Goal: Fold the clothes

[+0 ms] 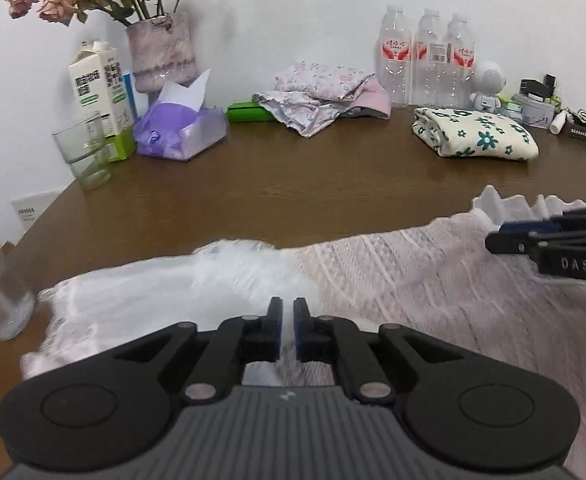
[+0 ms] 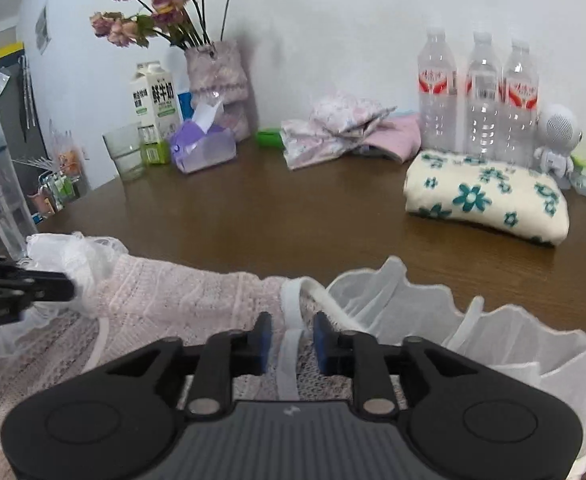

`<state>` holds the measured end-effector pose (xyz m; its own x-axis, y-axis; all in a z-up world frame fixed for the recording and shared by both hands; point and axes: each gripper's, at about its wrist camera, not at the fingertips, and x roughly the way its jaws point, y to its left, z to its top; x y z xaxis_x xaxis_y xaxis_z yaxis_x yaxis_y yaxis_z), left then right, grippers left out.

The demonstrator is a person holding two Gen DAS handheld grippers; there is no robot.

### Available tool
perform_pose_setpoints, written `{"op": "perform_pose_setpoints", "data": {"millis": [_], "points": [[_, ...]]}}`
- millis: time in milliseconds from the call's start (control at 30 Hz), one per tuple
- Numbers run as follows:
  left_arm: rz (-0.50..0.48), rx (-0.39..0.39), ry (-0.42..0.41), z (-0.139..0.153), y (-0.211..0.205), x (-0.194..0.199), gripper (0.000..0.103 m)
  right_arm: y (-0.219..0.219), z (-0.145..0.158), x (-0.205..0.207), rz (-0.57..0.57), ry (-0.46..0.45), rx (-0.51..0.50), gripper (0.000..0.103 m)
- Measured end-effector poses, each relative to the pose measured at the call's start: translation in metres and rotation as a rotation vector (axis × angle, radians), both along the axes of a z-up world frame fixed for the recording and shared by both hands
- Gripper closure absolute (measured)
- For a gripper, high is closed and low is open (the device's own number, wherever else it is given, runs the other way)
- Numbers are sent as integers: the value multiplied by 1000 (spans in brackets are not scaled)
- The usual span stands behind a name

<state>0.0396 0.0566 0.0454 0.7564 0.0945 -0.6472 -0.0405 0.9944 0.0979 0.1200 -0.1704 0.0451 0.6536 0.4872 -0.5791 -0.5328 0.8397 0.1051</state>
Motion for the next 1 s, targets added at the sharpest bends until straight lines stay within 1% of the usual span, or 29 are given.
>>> {"op": "perform_pose_setpoints", "data": {"millis": [33, 67, 100, 133, 167, 200, 233, 267, 333, 367, 400, 467, 500, 533, 600, 633, 667, 700, 733, 767, 800, 867, 900, 933, 967, 1000], "points": [[-66, -6, -10, 10, 0, -14, 80, -1, 6, -6, -11, -15, -36, 79], [-143, 2, -16, 17, -3, -30, 70, -3, 14, -15, -18, -40, -69, 79], [-220, 9, -22, 23, -5, -47, 56, -6, 21, -25, -10, -62, -92, 78], [-276, 10, -24, 24, -10, -60, 56, -9, 28, -36, 22, -71, -105, 79], [-320, 8, -5, 21, -15, -70, 57, -14, 32, -51, 65, -68, -97, 79], [-353, 11, 25, 17, -21, -77, 61, -19, 36, -66, 108, -62, -89, 79], [-364, 23, 40, 10, -23, -83, 71, -22, 36, -83, 157, -44, -79, 80], [-373, 35, 56, 2, -26, -90, 74, -26, 34, -103, 197, -35, -68, 81], [-347, 19, 98, -14, -19, -96, 74, -31, 27, -139, 269, -20, -51, 82], [-335, 2, 86, -17, -15, -99, 74, -32, 22, -155, 300, -13, -49, 82], [-323, -15, 72, -20, -10, -102, 73, -32, 15, -165, 300, 4, -80, 82], [-307, -32, 68, -16, -3, -102, 71, -35, 9, -177, 251, 11, -127, 82], [-297, -41, 67, -14, -1, -102, 63, -40, 10, -181, 235, 17, -122, 81], [-286, -50, 65, -11, 1, -101, 60, -44, 13, -181, 226, 38, -112, 81], [-265, -68, 63, -6, 6, -101, 64, -58, 28, -181, 193, 9, -53, 81], [-262, -108, 24, 3, 7, -105, 63, -66, 34, -175, 157, -11, -27, 81], [-257, -141, -14, 12, 4, -109, 63, -75, 38, -167, 92, -28, -11, 79], [-257, -147, -35, 16, -4, -111, 63, -81, 38, -156, 4, -34, -26, 77], [-261, -126, -57, 17, -21, -111, 63, -86, 36, -142, -119, -38, -80, 77], [-280, -100, -71, 15, -37, -112, 63, -90, 33, -129, -240, -53, -152, 75], [-301, -78, -69, 11, -53, -113, 64, -94, 31, -119, -292, -61, -184, 73], [-325, -80, -49, 6, -89, -115, 65, -104, 27, -95, -309, -17, -173, 73], [-371, -95, -43, 6, -106, -118, 65, -109, 25, -84, -315, 6, -164, 76], [-418, -109, -37, 6, -124, -120, 65, -112, 25, -75, -307, 29, -137, 75], [-475, -101, -46, 5, -140, -123, 65, -116, 24, -67, -298, 53, -112, 75], [-532, -92, -55, 4, -157, -126, 65, -117, 23, -61, -289, 77, -107, 75]]}}
